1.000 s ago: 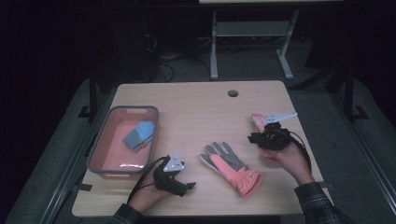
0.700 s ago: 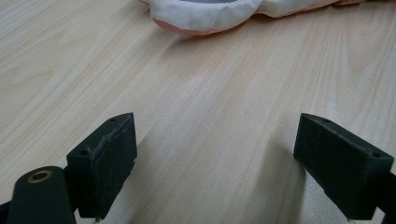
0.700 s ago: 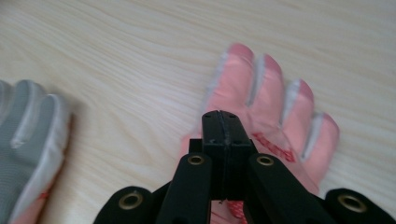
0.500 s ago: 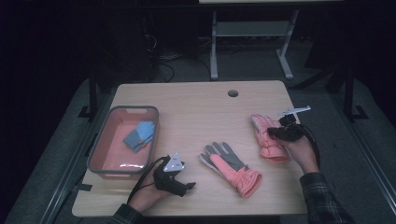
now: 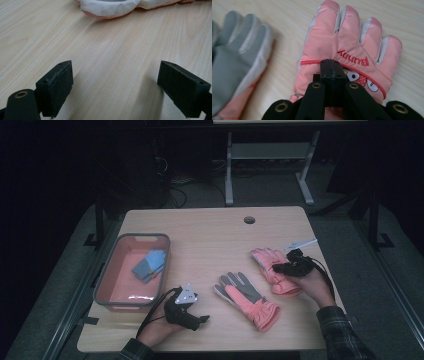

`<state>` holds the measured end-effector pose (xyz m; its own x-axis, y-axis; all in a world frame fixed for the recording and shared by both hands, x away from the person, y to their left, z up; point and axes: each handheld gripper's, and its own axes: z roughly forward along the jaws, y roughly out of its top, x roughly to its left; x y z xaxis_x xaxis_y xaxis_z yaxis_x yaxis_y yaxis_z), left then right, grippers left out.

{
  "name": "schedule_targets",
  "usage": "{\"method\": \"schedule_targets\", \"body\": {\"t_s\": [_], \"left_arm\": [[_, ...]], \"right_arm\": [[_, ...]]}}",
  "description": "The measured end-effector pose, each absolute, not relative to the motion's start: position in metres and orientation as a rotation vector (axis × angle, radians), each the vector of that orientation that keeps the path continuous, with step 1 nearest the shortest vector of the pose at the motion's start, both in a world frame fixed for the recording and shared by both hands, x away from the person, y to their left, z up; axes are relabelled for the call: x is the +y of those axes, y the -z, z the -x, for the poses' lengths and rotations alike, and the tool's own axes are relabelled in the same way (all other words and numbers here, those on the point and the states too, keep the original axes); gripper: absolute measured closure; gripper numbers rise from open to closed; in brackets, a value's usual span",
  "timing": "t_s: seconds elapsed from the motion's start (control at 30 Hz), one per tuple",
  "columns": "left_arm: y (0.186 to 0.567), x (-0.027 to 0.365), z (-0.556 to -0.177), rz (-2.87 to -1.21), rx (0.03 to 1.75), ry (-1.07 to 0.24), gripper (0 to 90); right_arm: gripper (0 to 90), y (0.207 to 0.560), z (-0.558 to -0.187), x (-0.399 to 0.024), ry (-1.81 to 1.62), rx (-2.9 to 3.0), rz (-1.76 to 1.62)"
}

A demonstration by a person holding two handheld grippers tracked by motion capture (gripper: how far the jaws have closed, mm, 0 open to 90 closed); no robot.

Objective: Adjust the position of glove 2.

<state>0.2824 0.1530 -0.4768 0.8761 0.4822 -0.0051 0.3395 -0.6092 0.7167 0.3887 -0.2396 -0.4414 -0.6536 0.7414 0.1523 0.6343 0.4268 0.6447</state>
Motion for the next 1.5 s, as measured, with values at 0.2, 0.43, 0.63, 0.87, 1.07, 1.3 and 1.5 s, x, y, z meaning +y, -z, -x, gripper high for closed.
{"method": "schedule_targets", "body": {"t_s": [0.2,0.43,0.63,0.87,1.07,1.3,1.5], "left_arm": [[0.477,0.153,-0.282,-2.280,0.589,-0.242,12.5],[0.477,0.153,-0.282,-2.281,0.589,-0.242,12.5],[0.477,0.153,-0.282,-2.279,0.589,-0.241,12.5],[0.477,0.153,-0.282,-2.280,0.590,-0.241,12.5],[0.477,0.153,-0.282,-2.281,0.589,-0.242,12.5],[0.477,0.153,-0.283,-2.281,0.587,-0.245,12.4],[0.477,0.153,-0.283,-2.283,0.586,-0.246,12.5]], "right_arm": [[89.7,0.440,-0.380,-0.222,-1.069,2.628,-1.103],[74.8,0.433,-0.375,-0.217,-1.091,2.606,-1.071],[52.4,0.424,-0.364,-0.225,-1.123,2.552,-1.143],[46.3,0.434,-0.361,-0.216,-1.053,2.584,-1.158],[55.8,0.445,-0.363,-0.207,-0.956,2.615,-1.168],[80.5,0.446,-0.364,-0.210,-0.966,2.634,-1.175],[83.0,0.441,-0.365,-0.218,-1.052,2.624,-1.198]]}}
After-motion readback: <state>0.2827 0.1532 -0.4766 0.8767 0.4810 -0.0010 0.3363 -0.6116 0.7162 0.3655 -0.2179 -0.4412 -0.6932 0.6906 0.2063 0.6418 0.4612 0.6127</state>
